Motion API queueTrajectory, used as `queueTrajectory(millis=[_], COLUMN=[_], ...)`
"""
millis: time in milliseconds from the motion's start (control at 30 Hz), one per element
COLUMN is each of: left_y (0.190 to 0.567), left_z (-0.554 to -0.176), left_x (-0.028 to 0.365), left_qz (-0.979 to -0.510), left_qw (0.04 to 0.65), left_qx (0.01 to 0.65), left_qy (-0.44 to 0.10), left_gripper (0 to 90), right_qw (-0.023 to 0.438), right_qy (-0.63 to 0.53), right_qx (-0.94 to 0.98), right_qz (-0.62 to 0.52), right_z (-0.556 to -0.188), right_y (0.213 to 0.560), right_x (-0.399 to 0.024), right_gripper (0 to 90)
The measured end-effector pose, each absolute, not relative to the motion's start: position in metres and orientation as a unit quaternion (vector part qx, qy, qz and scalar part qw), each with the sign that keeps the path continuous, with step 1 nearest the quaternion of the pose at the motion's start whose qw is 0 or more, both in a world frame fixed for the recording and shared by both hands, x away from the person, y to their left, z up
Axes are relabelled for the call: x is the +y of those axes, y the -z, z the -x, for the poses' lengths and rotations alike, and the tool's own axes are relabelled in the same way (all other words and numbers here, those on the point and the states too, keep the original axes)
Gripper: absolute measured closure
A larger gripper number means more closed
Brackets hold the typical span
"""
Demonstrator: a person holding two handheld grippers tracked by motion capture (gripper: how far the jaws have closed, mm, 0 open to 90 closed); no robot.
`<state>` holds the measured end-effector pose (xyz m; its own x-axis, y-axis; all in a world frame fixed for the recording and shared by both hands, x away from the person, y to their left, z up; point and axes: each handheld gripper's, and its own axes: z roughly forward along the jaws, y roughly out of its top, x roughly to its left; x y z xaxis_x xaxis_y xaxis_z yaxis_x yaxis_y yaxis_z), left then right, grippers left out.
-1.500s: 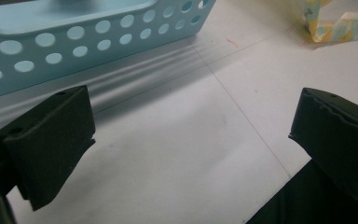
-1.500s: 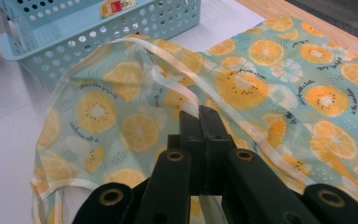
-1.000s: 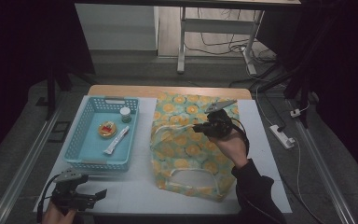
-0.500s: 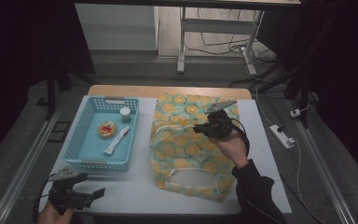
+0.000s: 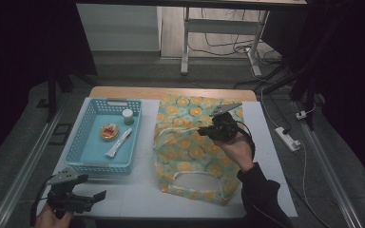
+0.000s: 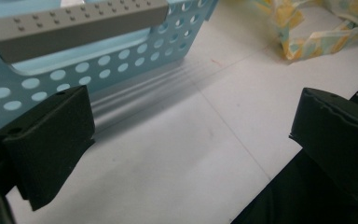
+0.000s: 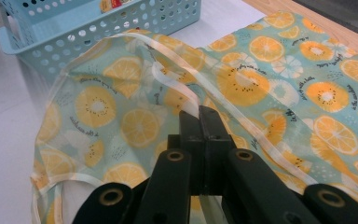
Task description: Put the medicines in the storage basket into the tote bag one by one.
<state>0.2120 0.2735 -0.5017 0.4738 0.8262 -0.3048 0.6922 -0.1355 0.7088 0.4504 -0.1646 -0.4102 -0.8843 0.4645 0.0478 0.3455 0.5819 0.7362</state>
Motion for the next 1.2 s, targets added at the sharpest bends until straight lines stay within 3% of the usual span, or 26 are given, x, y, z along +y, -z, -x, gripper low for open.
queueTrajectory(millis=[1200], left_y=[0.468], left_z=[-0.246], left_x=[0.284], left_qz=[-0.75], left_qw=[0.432], left_qx=[0.488], left_qy=[-0.114], left_gripper=[1.7], right_qw=[0.075], right_qy=[-0.403], right_qx=[0.884], right_qz=[-0.223], right_z=[-0.451], right_y=[0.409], right_x=[-0.165], right_gripper=[89.6])
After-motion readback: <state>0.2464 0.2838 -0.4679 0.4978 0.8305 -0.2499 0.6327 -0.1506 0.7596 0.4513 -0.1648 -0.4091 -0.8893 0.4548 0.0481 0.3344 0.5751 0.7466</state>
